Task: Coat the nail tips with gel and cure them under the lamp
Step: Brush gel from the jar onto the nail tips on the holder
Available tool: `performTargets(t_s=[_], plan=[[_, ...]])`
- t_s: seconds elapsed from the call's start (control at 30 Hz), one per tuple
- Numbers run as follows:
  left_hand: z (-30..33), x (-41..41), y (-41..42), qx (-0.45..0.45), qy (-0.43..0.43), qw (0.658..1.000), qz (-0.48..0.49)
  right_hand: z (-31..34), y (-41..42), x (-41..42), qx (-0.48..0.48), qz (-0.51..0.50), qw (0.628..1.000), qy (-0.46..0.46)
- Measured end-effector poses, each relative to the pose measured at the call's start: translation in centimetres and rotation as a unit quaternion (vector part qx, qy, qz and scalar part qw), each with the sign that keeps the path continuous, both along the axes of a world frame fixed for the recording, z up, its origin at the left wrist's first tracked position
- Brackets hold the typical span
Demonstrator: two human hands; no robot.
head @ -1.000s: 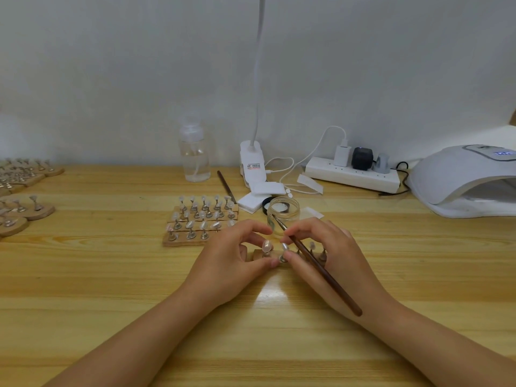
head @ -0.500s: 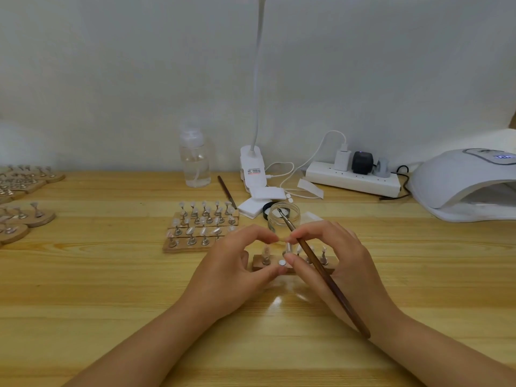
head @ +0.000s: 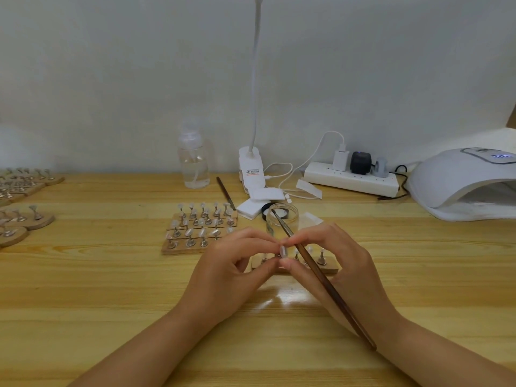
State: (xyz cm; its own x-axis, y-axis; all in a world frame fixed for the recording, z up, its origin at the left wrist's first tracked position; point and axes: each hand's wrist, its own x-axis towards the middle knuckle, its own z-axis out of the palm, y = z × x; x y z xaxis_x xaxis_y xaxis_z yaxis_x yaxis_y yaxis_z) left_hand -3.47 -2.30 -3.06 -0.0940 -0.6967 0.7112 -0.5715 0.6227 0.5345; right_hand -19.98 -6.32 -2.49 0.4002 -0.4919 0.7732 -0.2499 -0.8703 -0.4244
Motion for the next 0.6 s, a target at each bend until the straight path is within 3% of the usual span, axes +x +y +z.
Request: performTargets(t_s=[0.1, 0.23, 0.5, 0.6], plan=[[0.1, 0.1, 0.1, 0.009, 0.021, 1.000, 0.007, 0.0, 0.1, 0.0, 0.003, -0.002, 1.000, -0.007], [0.0, 0.3, -0.1, 0.024, 0.046, 0.998, 0.038, 0.3, 0.3, -0.3, 0.085, 0.009, 0.994, -0.072], [0.3, 0.1, 0.1, 0.038, 0.092, 0.994, 0.050, 2.2, -0.7, -1.3, 0.217, -0.016, 0.951, -0.219], [0.5, 0.0, 0.2, 0.044, 0.091, 0.994, 0.044, 3.7, -2.2, -1.5, 0.247, -0.042, 0.939, -0.234]])
